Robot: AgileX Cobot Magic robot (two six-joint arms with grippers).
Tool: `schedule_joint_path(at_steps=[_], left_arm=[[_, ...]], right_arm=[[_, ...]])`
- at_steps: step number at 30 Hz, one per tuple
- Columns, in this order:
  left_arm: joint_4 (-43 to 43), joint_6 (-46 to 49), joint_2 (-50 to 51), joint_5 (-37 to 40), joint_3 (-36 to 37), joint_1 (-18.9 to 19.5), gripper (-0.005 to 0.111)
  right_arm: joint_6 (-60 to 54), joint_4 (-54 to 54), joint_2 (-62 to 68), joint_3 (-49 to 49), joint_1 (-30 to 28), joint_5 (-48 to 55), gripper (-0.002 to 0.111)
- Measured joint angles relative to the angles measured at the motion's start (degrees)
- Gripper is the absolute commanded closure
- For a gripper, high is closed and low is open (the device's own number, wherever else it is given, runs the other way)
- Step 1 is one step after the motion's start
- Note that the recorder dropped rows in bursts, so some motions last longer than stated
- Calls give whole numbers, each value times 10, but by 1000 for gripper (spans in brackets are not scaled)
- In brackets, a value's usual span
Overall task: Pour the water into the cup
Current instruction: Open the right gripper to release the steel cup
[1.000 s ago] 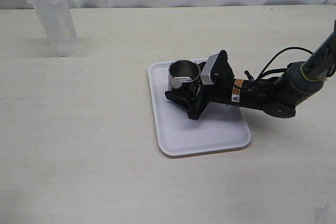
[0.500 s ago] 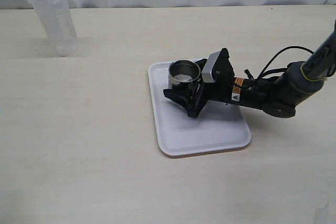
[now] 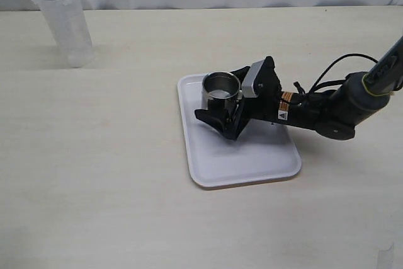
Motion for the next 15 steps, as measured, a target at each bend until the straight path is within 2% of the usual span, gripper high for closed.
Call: schedule_joint_path(at_steps=[10, 15], left_arm=[[0, 0, 0, 0, 0, 0, 107], [0, 0, 0, 0, 0, 0, 107]], right_arm=[[1, -26, -21, 0, 0, 0, 14], [1, -27, -36, 1, 0, 3, -1]])
